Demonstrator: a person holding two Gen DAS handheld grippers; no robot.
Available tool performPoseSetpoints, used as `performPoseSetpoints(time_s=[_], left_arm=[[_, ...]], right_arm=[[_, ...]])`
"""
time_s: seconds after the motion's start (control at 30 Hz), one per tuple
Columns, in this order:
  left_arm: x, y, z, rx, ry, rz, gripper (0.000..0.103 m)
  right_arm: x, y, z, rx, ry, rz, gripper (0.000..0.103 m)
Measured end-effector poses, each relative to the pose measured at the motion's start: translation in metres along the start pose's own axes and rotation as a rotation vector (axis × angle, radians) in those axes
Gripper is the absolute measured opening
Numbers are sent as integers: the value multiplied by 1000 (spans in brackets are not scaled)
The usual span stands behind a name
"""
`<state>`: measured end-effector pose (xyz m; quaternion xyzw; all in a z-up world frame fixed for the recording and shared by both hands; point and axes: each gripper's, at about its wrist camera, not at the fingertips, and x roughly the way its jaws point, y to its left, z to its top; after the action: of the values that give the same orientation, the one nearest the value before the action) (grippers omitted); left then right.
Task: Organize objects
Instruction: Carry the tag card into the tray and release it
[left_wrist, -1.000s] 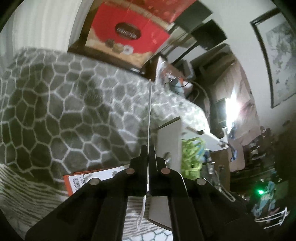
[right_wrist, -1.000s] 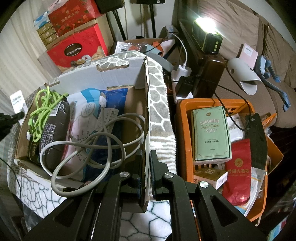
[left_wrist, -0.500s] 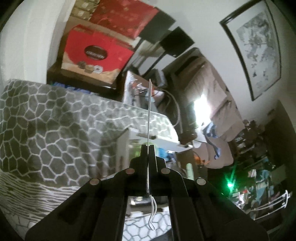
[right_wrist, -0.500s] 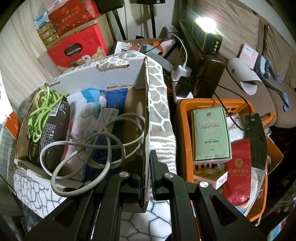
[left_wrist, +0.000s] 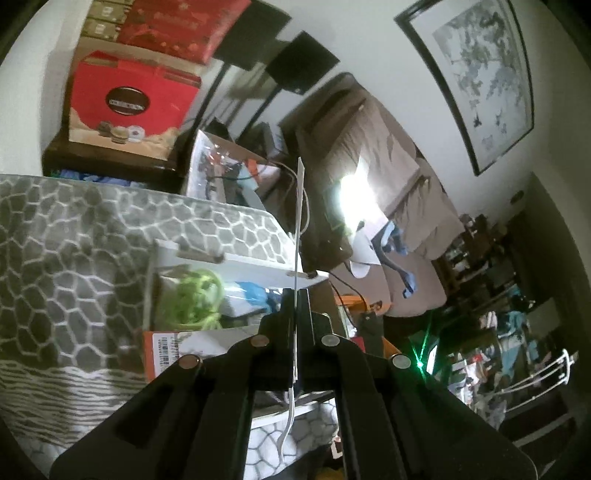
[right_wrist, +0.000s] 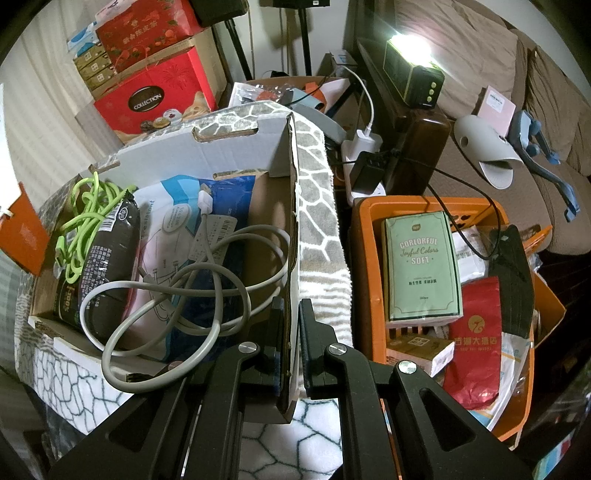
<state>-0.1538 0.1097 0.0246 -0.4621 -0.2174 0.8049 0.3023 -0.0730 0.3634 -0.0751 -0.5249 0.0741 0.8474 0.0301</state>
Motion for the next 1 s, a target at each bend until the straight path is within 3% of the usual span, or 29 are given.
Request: performPoseSetpoints(time_s=[0.5, 0.73, 1.0], left_arm=[[69, -23, -19, -24, 64, -31, 1], [99, -12, -27, -126, 113, -39, 1], [110, 0, -41, -139, 172, 3, 2]], right_arm=[[1, 1, -1, 2, 0, 4, 7], [1, 0, -1, 2, 0, 4, 7], [1, 1, -1, 1, 0, 3, 7]])
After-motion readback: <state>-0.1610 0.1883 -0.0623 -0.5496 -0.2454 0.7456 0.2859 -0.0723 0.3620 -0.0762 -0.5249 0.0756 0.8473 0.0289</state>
